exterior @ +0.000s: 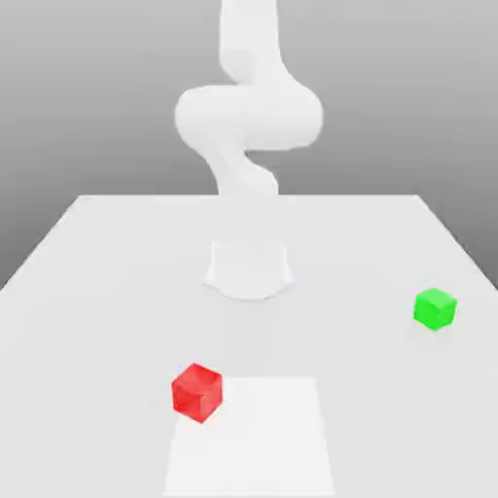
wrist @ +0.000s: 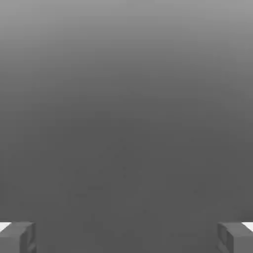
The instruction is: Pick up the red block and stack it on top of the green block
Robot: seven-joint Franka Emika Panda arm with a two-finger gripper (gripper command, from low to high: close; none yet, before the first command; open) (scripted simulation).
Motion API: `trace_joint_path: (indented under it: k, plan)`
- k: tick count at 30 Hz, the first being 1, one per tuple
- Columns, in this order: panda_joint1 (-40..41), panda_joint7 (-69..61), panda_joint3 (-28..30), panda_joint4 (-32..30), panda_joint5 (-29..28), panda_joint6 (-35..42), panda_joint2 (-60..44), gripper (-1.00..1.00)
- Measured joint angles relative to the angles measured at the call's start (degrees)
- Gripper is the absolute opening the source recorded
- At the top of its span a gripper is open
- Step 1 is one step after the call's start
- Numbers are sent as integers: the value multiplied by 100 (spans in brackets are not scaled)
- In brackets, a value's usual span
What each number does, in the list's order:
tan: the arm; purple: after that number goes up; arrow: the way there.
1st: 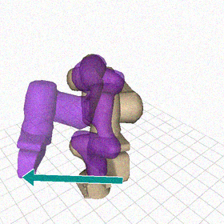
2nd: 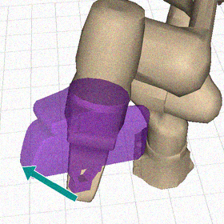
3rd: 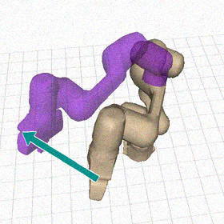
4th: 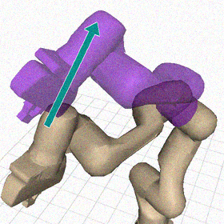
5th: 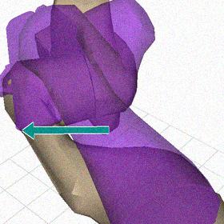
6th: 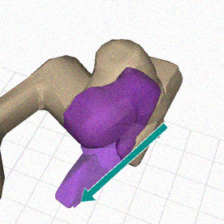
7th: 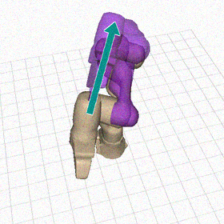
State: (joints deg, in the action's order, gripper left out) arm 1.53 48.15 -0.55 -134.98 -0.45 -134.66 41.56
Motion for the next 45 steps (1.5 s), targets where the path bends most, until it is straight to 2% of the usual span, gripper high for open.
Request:
trace_joint_path:
  k: [12, 17, 19, 25, 26, 33, 40, 45]
  plan:
    - [754, 1265, -92, -1745, -179, -1623, -2486, 0]
    - [952, 1683, 8, -2530, -41, -2379, -3650, 0]
    - [996, 1742, 13, -2664, 30, -2696, -4074, 0]
    - [982, 1774, 44, -2552, 40, -3750, -5321, 0]
    - [981, 1774, 47, -2538, 37, -3842, -5427, -100]
    - [994, 1792, 36, -2541, 18, -3827, -5403, -100]
    - [1012, 1776, -4, -2723, 63, -2716, -4106, -100]
    - [255, 2027, -465, -2716, 436, -2342, -3614, -100]
